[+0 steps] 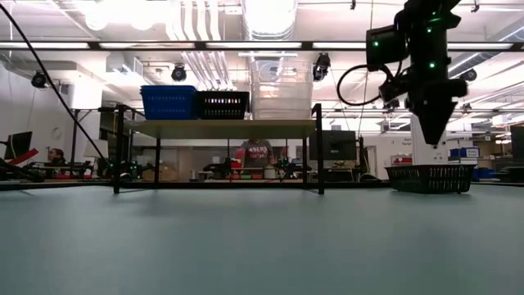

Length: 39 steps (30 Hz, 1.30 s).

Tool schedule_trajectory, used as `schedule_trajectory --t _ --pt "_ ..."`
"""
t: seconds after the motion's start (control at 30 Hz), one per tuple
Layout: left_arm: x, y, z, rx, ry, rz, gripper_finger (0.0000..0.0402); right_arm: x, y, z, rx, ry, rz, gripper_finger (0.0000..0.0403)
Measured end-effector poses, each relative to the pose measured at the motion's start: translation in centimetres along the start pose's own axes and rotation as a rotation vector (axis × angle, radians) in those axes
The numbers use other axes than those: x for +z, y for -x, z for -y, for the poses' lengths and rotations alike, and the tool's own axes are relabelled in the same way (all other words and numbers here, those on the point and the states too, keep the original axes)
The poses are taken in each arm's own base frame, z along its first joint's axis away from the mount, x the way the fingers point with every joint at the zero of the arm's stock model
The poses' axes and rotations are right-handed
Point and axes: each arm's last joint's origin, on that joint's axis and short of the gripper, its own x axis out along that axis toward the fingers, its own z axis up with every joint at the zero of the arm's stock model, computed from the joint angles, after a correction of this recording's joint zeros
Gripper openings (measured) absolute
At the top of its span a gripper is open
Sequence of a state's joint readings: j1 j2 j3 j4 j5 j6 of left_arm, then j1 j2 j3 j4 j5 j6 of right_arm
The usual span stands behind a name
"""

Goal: Stack baskets on shelf by color
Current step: Stack the black transparent bin on the other black bins on the shelf

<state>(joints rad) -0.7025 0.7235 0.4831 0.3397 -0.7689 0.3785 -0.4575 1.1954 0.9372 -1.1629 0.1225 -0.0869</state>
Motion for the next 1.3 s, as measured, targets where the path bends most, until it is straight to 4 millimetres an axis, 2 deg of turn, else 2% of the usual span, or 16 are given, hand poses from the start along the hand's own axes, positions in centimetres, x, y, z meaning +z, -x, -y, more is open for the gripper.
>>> schedule_trajectory --t 0.13,0.43,0.73,0.97,1.13,1.3 --pt "-0.1 -0.1 0.2 -0.003 -0.005 -0.006 0.0031 -0.4 -0.7 -0.1 -0.007 0.092 -0.026 0.0173" --pt "-0.2 -0.3 0.4 -0.007 -0.017 -0.014 0.0031 -0.6 -3.6 -0.2 -0.092 0.079 0.013 0.0171" --pt "-0.2 -0.2 0.3 -0.006 -0.014 -0.012 0.0031 -0.4 -4.3 -0.2 -0.088 0.166 0.013 0.0165" --pt "-0.1 -0.3 0.3 -0.006 -0.005 -0.005 0.0031 -0.3 -5.6 -0.6 -0.033 0.212 0.022 0.0117" --pt "-0.1 -0.3 0.3 -0.007 0.002 0.000 0.0031 -0.3 -5.4 -0.8 0.026 0.217 0.037 0.0025" --pt "-0.1 -0.3 0.3 -0.007 0.004 0.001 0.0031 -0.1 -4.5 -1.2 0.060 0.217 0.038 0.0012"
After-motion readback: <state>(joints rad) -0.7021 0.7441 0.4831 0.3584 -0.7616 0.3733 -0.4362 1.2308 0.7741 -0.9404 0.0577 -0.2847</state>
